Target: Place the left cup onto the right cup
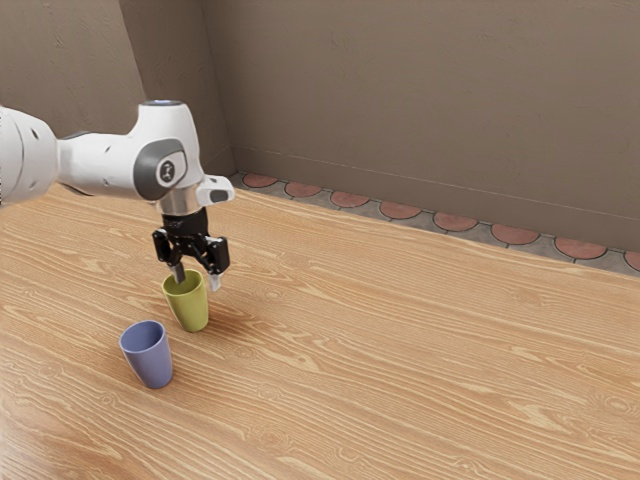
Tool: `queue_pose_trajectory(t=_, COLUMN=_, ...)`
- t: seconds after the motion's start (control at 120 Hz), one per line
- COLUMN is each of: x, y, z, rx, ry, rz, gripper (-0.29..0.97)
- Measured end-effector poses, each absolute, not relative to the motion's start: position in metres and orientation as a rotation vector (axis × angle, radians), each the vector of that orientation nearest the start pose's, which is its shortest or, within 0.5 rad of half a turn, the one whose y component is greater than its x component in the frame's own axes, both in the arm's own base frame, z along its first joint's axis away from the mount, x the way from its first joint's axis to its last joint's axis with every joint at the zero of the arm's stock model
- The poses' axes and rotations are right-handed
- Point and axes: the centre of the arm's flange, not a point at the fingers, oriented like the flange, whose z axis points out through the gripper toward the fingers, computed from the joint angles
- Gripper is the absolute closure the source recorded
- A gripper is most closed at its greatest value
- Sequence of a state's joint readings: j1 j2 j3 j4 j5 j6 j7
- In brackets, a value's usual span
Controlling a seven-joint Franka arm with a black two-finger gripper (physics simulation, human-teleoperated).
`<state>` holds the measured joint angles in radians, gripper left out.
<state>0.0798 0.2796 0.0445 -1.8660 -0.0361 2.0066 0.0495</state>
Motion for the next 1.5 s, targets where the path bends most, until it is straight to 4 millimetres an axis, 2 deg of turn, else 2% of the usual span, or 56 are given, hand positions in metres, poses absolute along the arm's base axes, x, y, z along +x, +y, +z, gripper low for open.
queue_pose_trajectory(t=0.225, x=0.609, y=0.073, z=0.347, rx=-3.158, ry=-0.142, rz=0.226, gripper=0.15)
queue_pose_trajectory(t=0.692, x=0.609, y=0.086, z=0.326, rx=-3.152, ry=-0.183, rz=0.262, gripper=0.2)
queue_pose_trajectory(t=0.983, x=0.609, y=0.089, z=0.322, rx=-3.149, ry=-0.19, rz=0.268, gripper=0.35)
queue_pose_trajectory(t=1.5, x=0.611, y=0.088, z=0.325, rx=-3.151, ry=-0.19, rz=0.256, gripper=0.64)
